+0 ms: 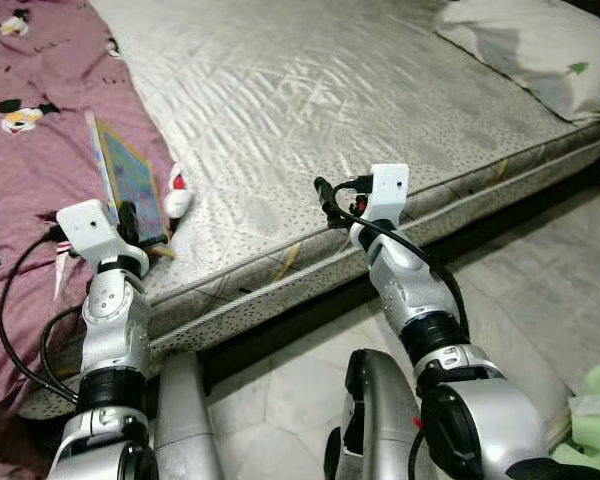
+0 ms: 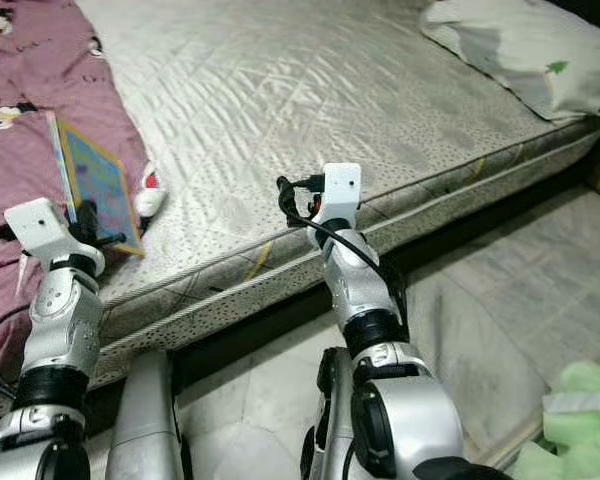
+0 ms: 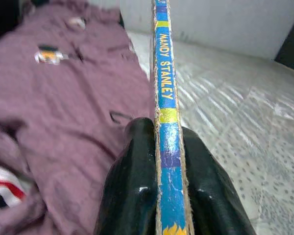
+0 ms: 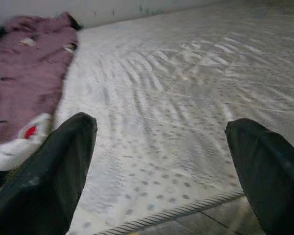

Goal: Clean up the room

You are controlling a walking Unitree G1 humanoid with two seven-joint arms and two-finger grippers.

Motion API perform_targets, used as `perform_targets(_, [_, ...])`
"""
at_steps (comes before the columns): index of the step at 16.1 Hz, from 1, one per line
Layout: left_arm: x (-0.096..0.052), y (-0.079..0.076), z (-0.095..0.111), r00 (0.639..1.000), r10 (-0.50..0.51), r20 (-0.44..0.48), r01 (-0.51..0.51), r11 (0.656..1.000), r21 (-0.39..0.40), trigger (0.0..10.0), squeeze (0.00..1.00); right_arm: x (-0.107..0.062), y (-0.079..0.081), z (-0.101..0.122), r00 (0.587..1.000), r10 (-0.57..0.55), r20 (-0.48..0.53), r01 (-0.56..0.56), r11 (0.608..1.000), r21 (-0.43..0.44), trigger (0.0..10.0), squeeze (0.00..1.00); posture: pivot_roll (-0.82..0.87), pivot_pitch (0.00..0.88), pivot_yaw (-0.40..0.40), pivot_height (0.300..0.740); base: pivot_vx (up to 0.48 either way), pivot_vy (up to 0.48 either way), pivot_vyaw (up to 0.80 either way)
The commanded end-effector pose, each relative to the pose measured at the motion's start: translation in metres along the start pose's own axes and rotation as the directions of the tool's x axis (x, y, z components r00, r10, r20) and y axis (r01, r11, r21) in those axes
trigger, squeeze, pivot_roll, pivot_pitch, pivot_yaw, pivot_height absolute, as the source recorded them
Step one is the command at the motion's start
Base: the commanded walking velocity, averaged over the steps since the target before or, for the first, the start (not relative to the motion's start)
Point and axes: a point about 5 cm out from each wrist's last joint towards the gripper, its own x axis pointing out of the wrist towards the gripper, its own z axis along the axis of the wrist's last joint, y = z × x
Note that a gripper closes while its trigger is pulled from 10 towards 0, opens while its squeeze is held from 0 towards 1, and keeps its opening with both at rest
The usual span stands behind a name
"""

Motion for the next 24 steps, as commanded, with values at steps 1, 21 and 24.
perform_targets(1, [-0.001,-0.008,0.010,0.999,-0.003,0.054,0.002,1.000,0.019,10.0,0.00,0.004,0.003,0.011,0.998,0.016,0.058,-0.016,1.000,0.006,10.0,0.00,0.15,0.000,-0.049,0.527,0.000,0.000,0.00])
perform_targets(21, [-0.004,-0.041,0.004,0.997,-0.074,-0.020,0.076,0.988,0.133,10.0,0.00,-0.001,0.013,-0.003,0.997,0.025,0.067,-0.025,1.000,0.000,10.0,0.00,0.11,0.000,-0.024,0.740,0.000,0.000,0.00])
perform_targets(24, [-0.005,-0.048,0.008,0.997,-0.073,0.019,0.071,0.995,0.075,10.0,0.00,0.001,0.017,-0.003,0.997,0.054,0.052,-0.053,0.998,-0.023,10.0,0.00,0.12,0.000,-0.058,0.740,0.000,0.000,0.00])
